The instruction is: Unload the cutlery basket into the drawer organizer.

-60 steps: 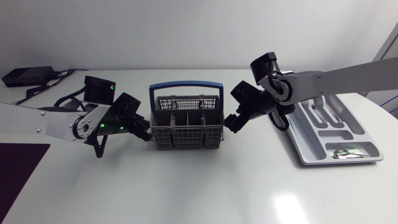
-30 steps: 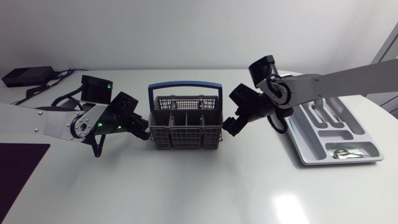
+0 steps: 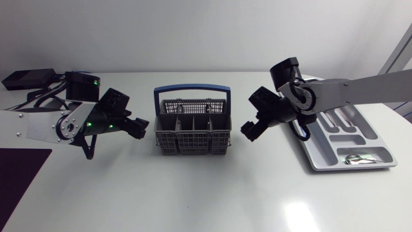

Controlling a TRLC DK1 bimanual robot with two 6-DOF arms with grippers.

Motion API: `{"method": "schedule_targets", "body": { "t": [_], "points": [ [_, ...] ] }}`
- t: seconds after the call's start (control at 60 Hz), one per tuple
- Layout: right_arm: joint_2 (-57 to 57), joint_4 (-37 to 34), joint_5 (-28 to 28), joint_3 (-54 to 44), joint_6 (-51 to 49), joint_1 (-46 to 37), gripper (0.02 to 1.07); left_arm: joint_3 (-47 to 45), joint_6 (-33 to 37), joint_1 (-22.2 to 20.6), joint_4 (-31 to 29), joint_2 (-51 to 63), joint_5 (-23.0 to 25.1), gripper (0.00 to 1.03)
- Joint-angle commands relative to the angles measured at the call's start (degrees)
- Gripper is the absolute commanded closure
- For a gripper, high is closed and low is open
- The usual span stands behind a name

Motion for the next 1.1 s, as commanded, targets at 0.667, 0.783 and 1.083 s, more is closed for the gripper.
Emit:
{"method": "schedule_targets", "body": {
  "t": [0.667, 0.783, 1.083],
  "points": [
    [-20.08, 0.10, -0.89, -10.70, 2.01, -11.46, 0.07, -5.81, -7.14, 4.54, -8.85, -21.98, 1.31, 0.05],
    [-23.50, 0.45, -0.27, -12.46, 2.18, -11.46, 0.07, -7.83, -6.70, 4.62, -8.85, -26.11, 2.01, 0.05],
    [-34.75, 5.55, 3.95, -18.70, 3.76, -11.46, 0.07, -11.09, -5.73, 6.64, -9.55, -35.34, 3.59, 0.05]
  ]
}}
